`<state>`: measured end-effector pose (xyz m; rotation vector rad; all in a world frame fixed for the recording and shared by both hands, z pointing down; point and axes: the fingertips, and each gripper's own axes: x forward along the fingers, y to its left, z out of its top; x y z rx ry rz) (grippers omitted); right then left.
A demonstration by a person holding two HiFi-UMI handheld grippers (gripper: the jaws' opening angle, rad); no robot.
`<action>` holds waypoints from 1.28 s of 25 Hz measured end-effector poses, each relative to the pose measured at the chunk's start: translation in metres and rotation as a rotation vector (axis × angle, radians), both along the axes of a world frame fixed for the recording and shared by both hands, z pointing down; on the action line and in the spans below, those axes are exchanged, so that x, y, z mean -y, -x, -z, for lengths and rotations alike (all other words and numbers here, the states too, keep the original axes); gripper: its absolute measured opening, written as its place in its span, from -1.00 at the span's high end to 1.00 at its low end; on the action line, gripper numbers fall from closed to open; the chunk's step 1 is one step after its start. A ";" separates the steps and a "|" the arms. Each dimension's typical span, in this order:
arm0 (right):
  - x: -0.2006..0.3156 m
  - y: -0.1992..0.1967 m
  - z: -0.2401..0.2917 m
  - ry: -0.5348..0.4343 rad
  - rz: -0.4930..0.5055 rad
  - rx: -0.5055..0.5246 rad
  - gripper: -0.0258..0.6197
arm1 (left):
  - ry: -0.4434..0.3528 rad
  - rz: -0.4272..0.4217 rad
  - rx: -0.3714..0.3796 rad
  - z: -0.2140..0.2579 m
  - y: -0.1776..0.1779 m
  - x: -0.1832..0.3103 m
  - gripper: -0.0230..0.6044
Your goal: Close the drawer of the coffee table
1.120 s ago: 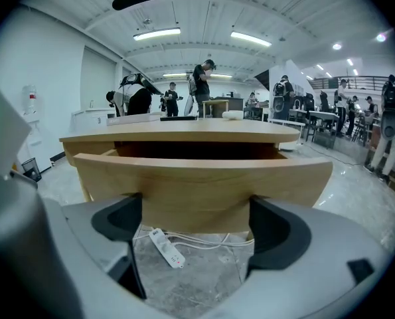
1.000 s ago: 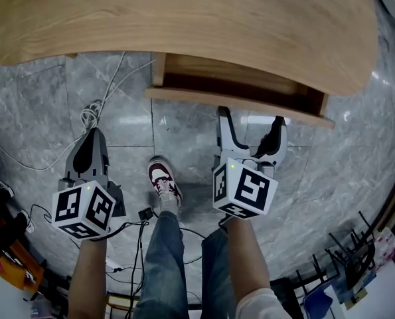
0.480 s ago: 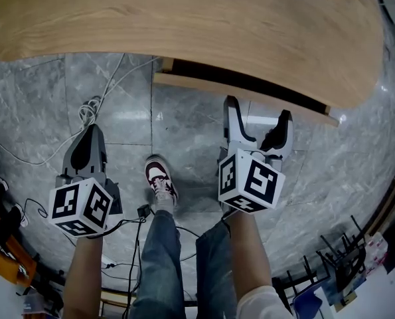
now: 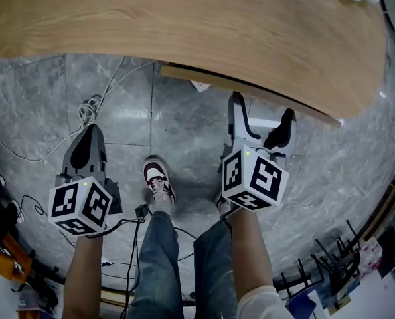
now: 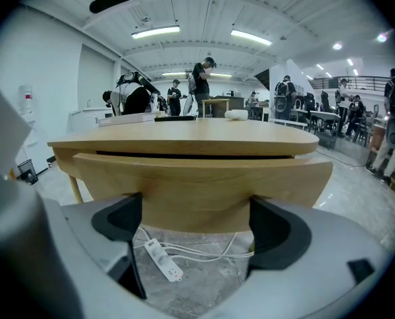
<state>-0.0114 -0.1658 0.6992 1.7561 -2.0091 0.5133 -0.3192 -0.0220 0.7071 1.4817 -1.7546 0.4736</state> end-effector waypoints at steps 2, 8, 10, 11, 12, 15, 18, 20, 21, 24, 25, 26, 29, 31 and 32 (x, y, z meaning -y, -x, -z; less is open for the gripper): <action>0.004 -0.006 0.001 0.002 -0.001 0.000 -0.66 | 0.001 0.002 0.000 0.001 -0.006 0.001 0.94; 0.014 0.004 -0.002 0.005 0.002 0.001 -0.66 | 0.005 0.015 0.000 0.000 0.001 0.002 0.94; 0.017 0.005 -0.003 0.001 0.002 0.000 -0.66 | 0.006 0.016 -0.001 0.000 0.001 0.003 0.94; 0.020 0.005 -0.003 -0.002 0.003 -0.001 -0.66 | 0.005 0.017 -0.002 0.000 0.001 0.004 0.94; 0.022 0.006 -0.002 -0.005 0.004 -0.001 -0.66 | 0.004 0.018 -0.003 0.000 0.001 0.005 0.94; 0.028 0.007 -0.001 -0.009 0.004 0.000 -0.66 | 0.001 0.023 -0.006 0.001 0.001 0.008 0.94; 0.032 0.008 -0.001 -0.010 0.004 0.000 -0.66 | 0.000 0.033 -0.011 0.001 0.000 0.009 0.94; 0.035 0.008 -0.001 -0.014 0.005 -0.001 -0.66 | -0.001 0.041 -0.015 0.001 -0.001 0.009 0.94; 0.037 0.008 -0.001 -0.016 0.005 -0.002 -0.66 | -0.002 0.043 -0.017 0.001 -0.002 0.010 0.94; 0.041 0.009 -0.001 -0.020 0.006 -0.001 -0.66 | -0.006 0.044 -0.019 0.001 -0.003 0.011 0.94; 0.043 0.009 -0.001 -0.022 0.006 -0.002 -0.66 | -0.006 0.044 -0.018 0.001 -0.003 0.011 0.94; 0.044 0.009 0.000 -0.025 0.007 -0.002 -0.66 | -0.005 0.045 -0.017 0.001 -0.003 0.010 0.94; 0.045 0.010 0.000 -0.039 0.008 -0.003 -0.66 | -0.005 0.050 -0.018 0.001 -0.003 0.008 0.94; 0.047 0.010 -0.001 -0.050 0.009 -0.002 -0.66 | -0.005 0.050 -0.018 0.001 -0.003 0.007 0.94; 0.048 0.010 -0.001 -0.054 0.010 -0.001 -0.66 | -0.005 0.049 -0.018 0.001 -0.004 0.007 0.94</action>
